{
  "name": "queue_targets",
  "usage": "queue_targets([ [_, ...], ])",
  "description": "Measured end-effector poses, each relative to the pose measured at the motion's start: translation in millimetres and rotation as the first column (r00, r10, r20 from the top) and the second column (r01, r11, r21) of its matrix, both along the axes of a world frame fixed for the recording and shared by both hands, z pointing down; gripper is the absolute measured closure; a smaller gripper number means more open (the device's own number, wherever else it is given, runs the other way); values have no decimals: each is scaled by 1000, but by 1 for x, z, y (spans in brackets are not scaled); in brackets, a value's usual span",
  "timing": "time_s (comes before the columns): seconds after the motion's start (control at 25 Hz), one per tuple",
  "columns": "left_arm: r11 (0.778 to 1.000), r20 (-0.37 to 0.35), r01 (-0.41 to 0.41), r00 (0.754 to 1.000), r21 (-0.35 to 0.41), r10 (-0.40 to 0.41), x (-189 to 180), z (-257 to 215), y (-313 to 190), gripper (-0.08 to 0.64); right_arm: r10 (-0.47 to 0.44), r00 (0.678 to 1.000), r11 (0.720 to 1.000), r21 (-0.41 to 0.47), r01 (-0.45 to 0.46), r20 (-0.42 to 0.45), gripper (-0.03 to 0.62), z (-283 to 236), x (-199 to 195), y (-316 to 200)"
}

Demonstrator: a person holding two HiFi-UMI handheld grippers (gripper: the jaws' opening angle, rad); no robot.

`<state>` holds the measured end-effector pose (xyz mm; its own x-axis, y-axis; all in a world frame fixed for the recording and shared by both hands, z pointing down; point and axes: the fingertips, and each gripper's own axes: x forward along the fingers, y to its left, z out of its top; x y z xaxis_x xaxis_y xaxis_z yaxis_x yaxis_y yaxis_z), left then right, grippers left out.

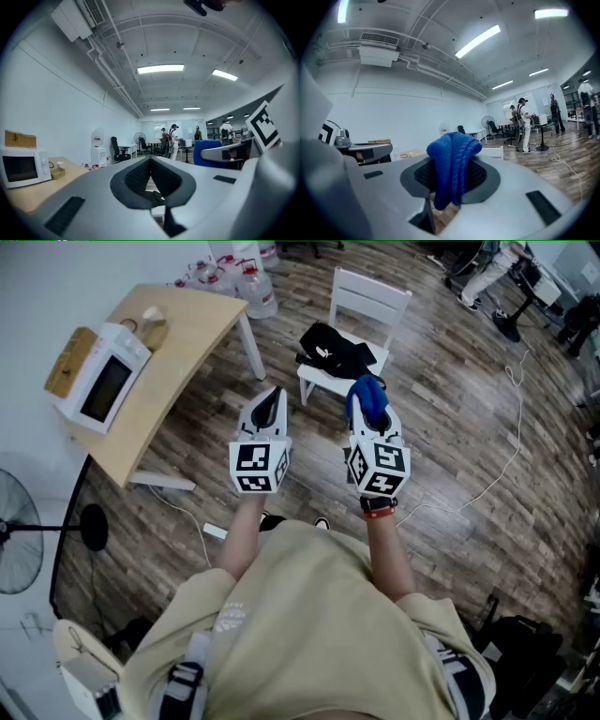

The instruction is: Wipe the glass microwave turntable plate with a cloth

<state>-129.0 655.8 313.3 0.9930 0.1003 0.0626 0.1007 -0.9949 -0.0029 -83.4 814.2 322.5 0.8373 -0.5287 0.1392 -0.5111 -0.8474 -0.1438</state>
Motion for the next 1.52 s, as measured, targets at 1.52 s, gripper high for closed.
queue_targets([
  [1.52, 928, 36, 358, 934, -102, -356, 126, 58, -428, 543, -497, 859, 868, 75, 491, 122, 462, 44, 150, -493],
])
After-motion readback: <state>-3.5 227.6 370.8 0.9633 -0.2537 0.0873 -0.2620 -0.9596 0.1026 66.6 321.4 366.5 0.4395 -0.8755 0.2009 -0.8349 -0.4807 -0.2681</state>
